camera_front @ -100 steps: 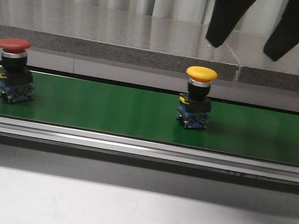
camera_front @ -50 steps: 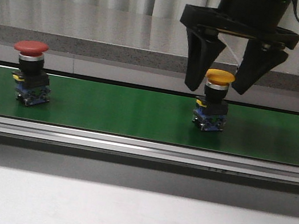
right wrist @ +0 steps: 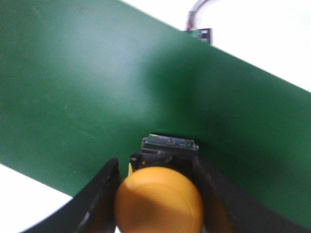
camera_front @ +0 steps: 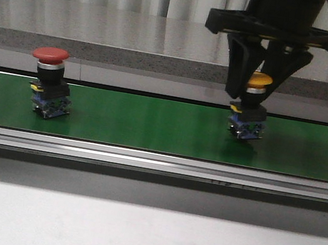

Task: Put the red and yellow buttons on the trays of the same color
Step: 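Carry the yellow button into the yellow tray and open the right gripper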

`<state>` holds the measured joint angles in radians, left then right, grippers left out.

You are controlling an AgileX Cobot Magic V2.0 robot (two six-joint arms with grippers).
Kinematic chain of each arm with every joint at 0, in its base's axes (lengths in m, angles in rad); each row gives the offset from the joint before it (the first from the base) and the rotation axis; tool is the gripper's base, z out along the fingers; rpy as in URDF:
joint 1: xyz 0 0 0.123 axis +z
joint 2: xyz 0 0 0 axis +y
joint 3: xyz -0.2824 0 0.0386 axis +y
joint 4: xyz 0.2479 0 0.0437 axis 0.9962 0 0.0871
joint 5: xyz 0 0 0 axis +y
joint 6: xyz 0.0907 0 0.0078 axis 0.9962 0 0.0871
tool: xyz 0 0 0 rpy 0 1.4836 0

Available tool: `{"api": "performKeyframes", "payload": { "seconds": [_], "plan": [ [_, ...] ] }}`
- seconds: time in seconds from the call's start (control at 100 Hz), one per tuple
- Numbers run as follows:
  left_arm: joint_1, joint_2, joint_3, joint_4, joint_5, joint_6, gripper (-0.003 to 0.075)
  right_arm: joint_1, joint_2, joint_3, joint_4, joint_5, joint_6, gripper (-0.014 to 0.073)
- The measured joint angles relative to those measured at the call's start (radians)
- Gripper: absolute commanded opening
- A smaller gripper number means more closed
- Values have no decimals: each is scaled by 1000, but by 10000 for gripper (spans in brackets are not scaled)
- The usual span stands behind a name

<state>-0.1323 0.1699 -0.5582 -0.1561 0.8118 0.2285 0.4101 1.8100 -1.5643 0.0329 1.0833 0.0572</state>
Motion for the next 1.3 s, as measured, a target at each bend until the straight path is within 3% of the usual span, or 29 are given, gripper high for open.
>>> {"api": "performKeyframes", "payload": {
  "seconds": [0.21, 0.6, 1.02, 1.3],
  "plan": [
    [0, 0, 0, 0, 0, 0, -21, -49, -104, 0, -143, 2, 188, 38],
    [0, 0, 0, 0, 0, 0, -21, -155, -223, 45, -256, 54, 397, 38],
    [0, 0, 0, 0, 0, 1, -21, -349, -363, 129, -465, 147, 705, 38],
    [0, 0, 0, 0, 0, 1, -21, -512, -466, 201, -508, 154, 741, 38]
  ]
}}
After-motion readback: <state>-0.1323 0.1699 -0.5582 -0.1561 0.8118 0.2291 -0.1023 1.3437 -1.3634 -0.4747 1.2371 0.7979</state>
